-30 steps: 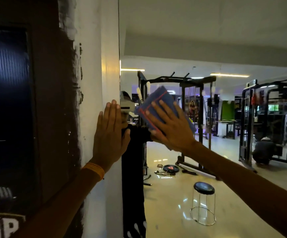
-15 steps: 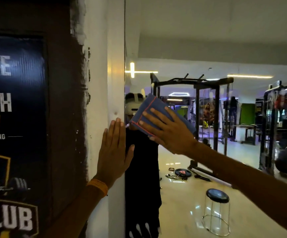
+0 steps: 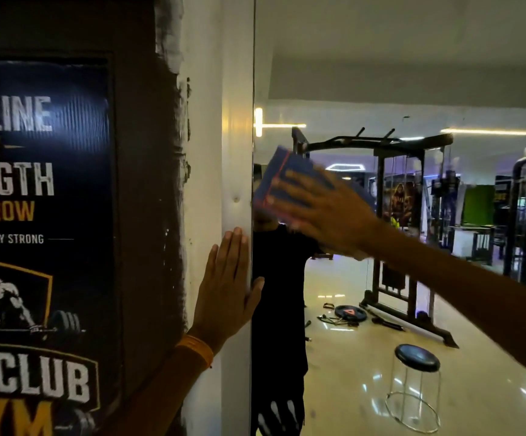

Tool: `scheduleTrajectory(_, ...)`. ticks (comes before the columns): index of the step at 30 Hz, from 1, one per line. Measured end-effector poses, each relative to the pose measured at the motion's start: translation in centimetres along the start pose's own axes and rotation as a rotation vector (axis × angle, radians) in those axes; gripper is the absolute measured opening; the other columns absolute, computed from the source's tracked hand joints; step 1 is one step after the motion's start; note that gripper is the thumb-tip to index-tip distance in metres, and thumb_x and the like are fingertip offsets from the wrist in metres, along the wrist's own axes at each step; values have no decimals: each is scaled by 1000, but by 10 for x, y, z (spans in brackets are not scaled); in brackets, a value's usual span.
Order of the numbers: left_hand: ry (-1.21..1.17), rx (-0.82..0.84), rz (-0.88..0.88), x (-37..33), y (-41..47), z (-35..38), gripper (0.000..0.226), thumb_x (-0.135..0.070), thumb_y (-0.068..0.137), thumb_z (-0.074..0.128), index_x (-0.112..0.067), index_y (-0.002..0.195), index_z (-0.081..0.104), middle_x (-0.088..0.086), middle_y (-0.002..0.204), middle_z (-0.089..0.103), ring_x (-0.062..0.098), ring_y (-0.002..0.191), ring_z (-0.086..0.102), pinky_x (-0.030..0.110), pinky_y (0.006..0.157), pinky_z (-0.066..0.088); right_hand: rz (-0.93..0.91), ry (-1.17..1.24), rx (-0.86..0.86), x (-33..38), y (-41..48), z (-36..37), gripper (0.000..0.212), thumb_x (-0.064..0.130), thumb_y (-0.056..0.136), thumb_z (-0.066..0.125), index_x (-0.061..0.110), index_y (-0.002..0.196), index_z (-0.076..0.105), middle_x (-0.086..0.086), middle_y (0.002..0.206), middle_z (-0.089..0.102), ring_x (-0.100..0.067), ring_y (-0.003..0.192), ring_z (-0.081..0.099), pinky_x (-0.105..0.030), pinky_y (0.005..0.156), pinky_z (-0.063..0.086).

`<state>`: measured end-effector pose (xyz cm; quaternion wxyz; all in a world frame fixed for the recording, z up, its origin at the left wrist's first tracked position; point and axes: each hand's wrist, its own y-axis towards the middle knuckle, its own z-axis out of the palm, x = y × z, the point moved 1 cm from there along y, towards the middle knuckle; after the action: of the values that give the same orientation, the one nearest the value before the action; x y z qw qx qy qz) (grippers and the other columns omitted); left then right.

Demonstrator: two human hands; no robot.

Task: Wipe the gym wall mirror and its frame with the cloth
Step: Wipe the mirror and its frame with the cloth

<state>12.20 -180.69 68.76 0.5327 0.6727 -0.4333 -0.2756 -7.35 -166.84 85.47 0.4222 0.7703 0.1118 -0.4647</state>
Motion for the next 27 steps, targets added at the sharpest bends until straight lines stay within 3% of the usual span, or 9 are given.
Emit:
scheduleTrajectory(3,3,5,10,0,2,0,78,-46,104,41,-11,164,7,9,174,5,28,161,8,48,130,13,325,14,-85,-33,39,-16,60,50,111,20,27,165,13,-7,172,15,-32,159,12,-59,126,7)
scheduleTrajectory(5,28,6,0,1,1,-1,77,-47,104,41,-9,164,11,10,173,8,27,161,8,46,130,10,420,22,-121,-2,36,-10,61,50,111,19,25,166,11,-8,173,10,-32,159,8,-56,127,1)
scheduleTrajectory(9,16,15,-43,1,-13,1,78,-47,104,42,-6,163,14,12,173,9,27,161,7,41,131,5,146,56,-30,75,-23,11,60,51,110,25,26,164,20,-6,172,14,-31,159,10,-55,128,0)
scheduleTrajectory(13,9,5,-28,0,-21,4,79,-47,104,40,-9,164,8,9,174,2,28,161,5,43,131,6,37,39,-12,21,-3,-1,58,50,110,22,29,164,16,-5,172,12,-29,159,8,-55,127,-1)
scheduleTrajectory(16,-11,5,-19,0,-19,4,79,-47,103,41,-11,164,6,8,174,0,28,161,6,45,131,7,420,46,-92,-26,34,-18,60,52,111,19,28,166,11,-6,173,10,-29,160,7,-56,127,2)
scheduleTrajectory(18,-7,11,-17,1,-18,3,79,-46,103,43,-9,164,9,10,173,4,28,161,6,43,131,7,641,92,-127,-3,41,-19,61,52,111,17,27,166,8,-6,173,7,-29,160,5,-55,128,1)
scheduleTrajectory(21,23,19,-10,3,-17,-1,81,-48,102,46,-8,164,11,12,172,8,27,161,7,43,131,7,428,95,-66,71,11,0,60,50,111,21,26,165,9,-7,172,6,-31,159,7,-53,127,-8)
scheduleTrajectory(24,25,28,13,6,-9,-7,81,-50,102,45,-9,163,11,12,172,10,26,161,7,44,131,7,123,44,2,56,-5,-2,59,51,110,21,28,164,13,-5,172,8,-30,159,8,-53,128,-5)
scheduleTrajectory(27,1,23,0,7,8,-10,81,-50,102,43,-10,164,9,11,173,8,25,161,6,44,131,7,253,18,-45,-18,38,-17,59,51,110,21,30,164,12,-5,173,11,-28,160,7,-51,126,-5)
